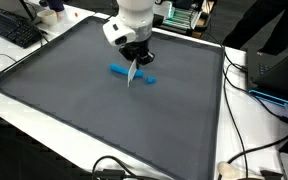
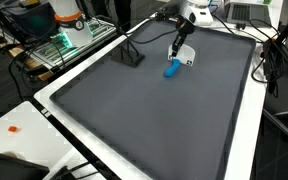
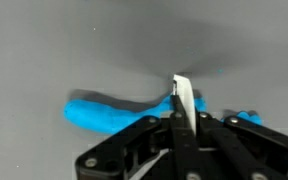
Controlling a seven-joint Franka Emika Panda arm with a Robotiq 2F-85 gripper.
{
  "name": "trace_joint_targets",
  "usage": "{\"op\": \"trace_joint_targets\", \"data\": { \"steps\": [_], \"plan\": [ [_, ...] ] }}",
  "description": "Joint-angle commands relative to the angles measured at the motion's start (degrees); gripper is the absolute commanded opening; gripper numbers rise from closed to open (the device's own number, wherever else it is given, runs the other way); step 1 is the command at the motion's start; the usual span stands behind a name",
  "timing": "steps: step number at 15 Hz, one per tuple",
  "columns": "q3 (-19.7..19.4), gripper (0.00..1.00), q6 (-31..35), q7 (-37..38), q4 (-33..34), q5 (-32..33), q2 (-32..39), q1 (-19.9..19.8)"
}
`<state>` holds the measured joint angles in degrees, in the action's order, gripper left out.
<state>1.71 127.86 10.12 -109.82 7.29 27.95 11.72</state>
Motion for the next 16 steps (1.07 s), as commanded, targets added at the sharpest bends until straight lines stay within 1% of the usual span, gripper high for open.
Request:
{"op": "trace_joint_targets", "data": {
  "steps": [1,8,15,16],
  "plan": [
    [0.39,0.01,0.2,-0.05,-0.86,0.94,2.23,0.02],
    [2.36,0.01,-2.23,-3.19,0.34,-3.97,2.0,-2.25],
    [3.38,0.01,-5.79,-3.74,2.35,-10.79,2.42,-4.16],
    [3.12,0.01,-5.71,-3.35,2.37,-10.82,2.27,-3.97]
  ]
}}
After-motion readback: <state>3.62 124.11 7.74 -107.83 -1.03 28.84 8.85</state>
